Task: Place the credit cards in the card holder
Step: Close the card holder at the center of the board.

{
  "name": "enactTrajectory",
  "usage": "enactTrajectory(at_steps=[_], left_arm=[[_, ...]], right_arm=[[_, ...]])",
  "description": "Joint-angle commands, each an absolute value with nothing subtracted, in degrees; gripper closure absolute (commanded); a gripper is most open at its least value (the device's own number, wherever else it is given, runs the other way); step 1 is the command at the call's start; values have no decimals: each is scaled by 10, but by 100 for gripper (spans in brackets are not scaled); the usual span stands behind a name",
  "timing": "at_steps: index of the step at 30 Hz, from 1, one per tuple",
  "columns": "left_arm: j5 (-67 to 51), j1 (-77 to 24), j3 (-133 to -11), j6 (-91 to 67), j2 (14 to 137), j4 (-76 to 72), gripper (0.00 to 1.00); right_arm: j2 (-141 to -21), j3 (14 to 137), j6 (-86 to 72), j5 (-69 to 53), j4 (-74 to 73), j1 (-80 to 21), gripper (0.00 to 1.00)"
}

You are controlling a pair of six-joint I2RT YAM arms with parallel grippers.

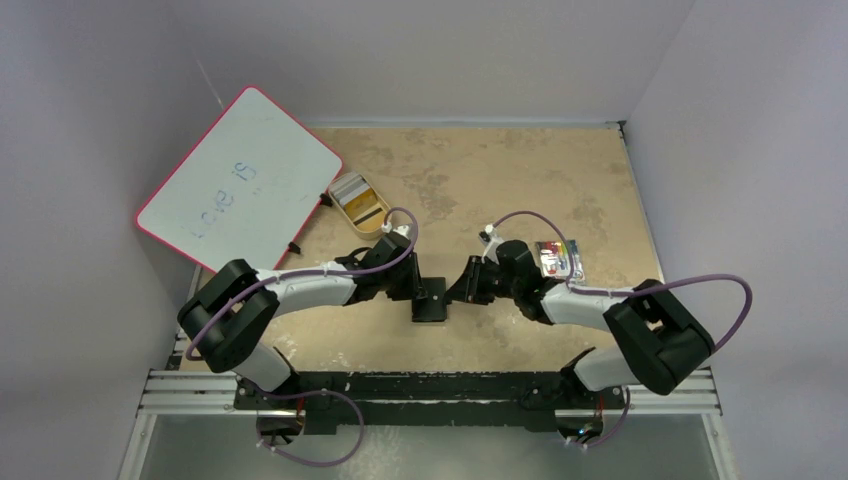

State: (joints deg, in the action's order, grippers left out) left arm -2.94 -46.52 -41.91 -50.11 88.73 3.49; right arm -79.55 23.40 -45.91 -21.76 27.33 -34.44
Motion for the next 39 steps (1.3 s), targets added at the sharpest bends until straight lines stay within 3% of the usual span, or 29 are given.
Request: enactTrajectory(at_steps=[1, 26, 39], left_arm=[[-10, -466, -417, -492, 890, 42, 85], [-30, -466, -400, -527, 859, 4, 86], [27, -463, -425, -535, 763, 81, 79]], right_arm=[[-802, 240, -464, -236, 307, -342, 75], [-862, 274, -491, -232, 327, -375, 76], [-831, 352, -443, -103, 136, -415, 76]])
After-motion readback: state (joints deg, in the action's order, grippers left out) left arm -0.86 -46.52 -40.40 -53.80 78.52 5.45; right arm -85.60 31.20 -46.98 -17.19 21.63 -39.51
